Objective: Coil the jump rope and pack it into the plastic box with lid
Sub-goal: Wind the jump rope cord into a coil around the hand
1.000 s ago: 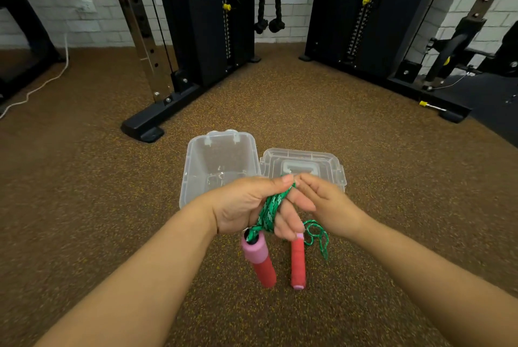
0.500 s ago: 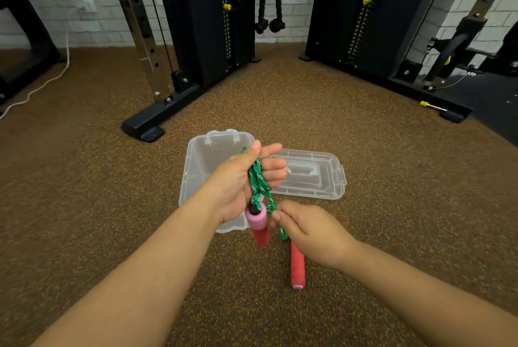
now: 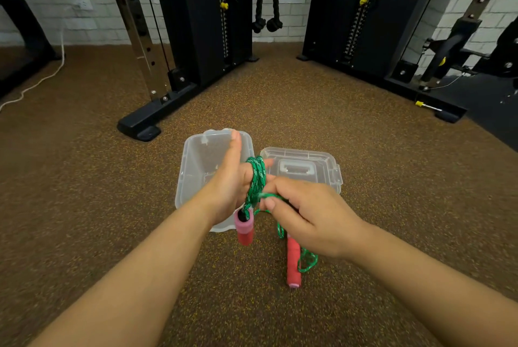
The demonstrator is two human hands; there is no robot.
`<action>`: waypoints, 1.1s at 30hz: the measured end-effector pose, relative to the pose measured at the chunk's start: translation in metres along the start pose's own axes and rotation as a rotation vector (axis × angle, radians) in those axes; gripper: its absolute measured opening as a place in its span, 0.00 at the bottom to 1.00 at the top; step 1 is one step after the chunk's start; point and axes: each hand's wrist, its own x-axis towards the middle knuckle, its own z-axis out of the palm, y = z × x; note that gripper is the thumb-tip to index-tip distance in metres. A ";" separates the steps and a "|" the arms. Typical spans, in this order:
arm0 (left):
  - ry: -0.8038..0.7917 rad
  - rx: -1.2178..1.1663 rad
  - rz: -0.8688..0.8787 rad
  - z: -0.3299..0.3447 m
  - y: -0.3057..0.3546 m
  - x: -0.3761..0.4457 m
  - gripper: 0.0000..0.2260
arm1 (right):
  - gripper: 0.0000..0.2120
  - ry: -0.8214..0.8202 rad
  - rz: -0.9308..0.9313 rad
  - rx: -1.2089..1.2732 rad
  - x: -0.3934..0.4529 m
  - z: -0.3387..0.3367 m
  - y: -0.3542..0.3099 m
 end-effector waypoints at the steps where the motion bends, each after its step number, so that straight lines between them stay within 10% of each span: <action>1: -0.024 0.047 -0.007 0.000 -0.001 0.000 0.47 | 0.09 0.012 0.003 0.017 0.003 -0.003 0.000; 10: -0.423 0.103 -0.128 0.003 -0.004 -0.003 0.52 | 0.08 0.176 0.145 0.113 0.017 -0.021 0.029; 14: -0.509 0.083 -0.093 0.001 0.000 -0.009 0.34 | 0.08 0.186 0.257 0.186 0.016 -0.012 0.048; 18: -0.461 -0.046 -0.020 0.008 0.001 -0.011 0.19 | 0.11 0.091 0.394 0.399 0.007 0.023 0.064; 33: -0.035 -0.236 0.196 0.004 0.004 -0.005 0.17 | 0.10 -0.091 0.309 0.096 -0.009 0.056 0.034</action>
